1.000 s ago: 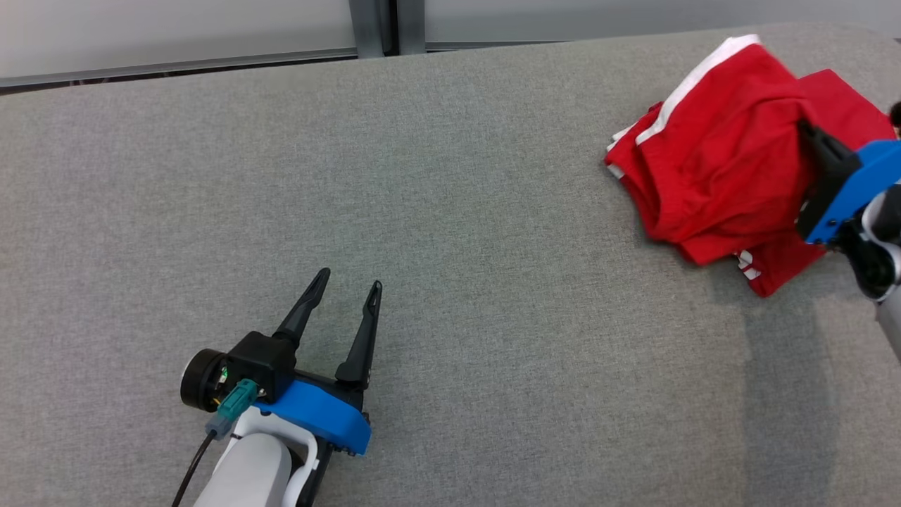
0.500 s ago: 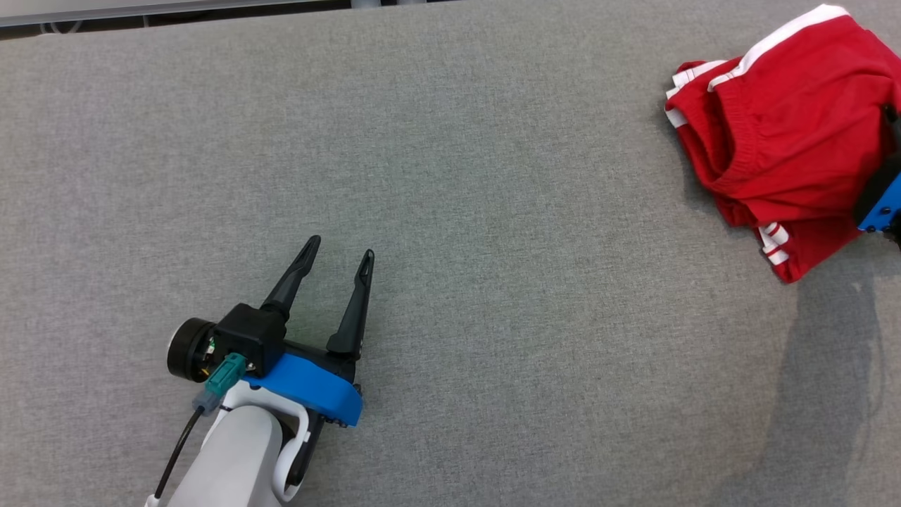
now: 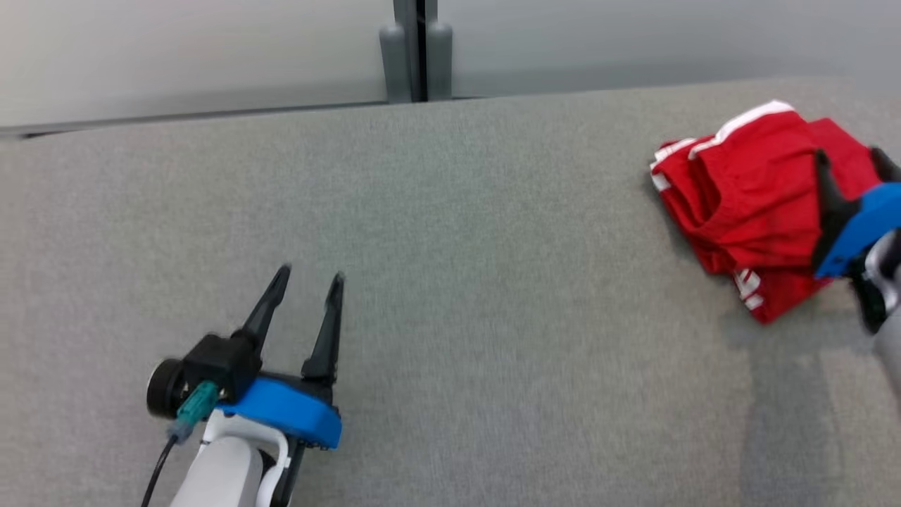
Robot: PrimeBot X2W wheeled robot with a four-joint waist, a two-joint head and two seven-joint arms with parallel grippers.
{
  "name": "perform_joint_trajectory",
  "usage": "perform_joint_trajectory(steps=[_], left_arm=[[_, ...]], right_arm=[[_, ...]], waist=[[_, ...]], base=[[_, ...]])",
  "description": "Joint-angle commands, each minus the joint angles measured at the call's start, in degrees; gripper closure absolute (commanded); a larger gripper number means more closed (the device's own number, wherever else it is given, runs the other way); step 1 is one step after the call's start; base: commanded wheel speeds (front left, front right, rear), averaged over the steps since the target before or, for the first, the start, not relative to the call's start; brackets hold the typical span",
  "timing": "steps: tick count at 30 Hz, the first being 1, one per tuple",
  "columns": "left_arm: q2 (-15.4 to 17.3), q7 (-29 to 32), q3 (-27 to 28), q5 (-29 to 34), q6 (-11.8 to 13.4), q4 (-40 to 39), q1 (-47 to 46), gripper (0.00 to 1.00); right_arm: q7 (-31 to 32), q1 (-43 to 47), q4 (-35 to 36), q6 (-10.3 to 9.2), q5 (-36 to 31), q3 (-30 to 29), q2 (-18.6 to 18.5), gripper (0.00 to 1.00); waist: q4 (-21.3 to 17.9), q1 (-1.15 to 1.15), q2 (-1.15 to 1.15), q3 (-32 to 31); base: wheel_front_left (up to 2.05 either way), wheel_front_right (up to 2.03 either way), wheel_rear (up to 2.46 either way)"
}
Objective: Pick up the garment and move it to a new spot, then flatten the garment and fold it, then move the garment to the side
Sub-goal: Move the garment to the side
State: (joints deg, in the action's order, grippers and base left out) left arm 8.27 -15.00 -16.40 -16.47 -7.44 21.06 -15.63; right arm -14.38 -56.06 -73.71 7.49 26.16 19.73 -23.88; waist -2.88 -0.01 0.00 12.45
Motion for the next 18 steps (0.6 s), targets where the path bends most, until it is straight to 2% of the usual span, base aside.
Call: perform_joint_trajectory(steps=[1, 4, 10, 15, 18], left_arm=[[0.02, -0.25, 1.1, 0.37, -0.1, -0.24, 1.42, 0.0], [-0.06, -0.24, 3.57, 0.62, -0.09, -0.67, 3.71, 0.0], [-0.58, -0.25, 8.8, 0.88, 0.07, -2.21, 7.62, 0.0], [-1.16, -0.25, 11.44, 0.93, 0.04, -2.99, 8.95, 0.0], [-1.46, -0.23, 12.15, 1.01, 0.15, -1.54, 9.77, 0.0]], right_arm=[[-0.57, 1.52, 0.88, 0.01, -0.8, -0.19, 1.43, 0.0], [-0.83, 4.1, 5.44, 0.0, -2.02, -0.7, 3.4, 0.0], [-0.8, 15.77, 22.73, 0.0, -5.28, -4.78, 5.94, 0.0], [-0.8, 25.47, 33.88, 0.01, -7.63, -8.82, 8.58, 0.0], [-0.8, 30.63, 37.96, 0.01, -8.53, -10.81, 9.96, 0.0]], waist=[[-1.15, 0.01, 0.0, -2.57], [-1.15, 0.01, 0.0, -6.03], [-0.79, 0.01, 0.0, -11.81], [-0.05, 0.01, 0.0, -13.31], [0.4, 0.01, 0.0, -13.92]], base=[[0.0, 0.0, 0.0], [0.0, 0.0, 0.0], [0.0, 0.0, 0.0], [0.0, 0.0, 0.0], [0.0, 0.0, 0.0]])
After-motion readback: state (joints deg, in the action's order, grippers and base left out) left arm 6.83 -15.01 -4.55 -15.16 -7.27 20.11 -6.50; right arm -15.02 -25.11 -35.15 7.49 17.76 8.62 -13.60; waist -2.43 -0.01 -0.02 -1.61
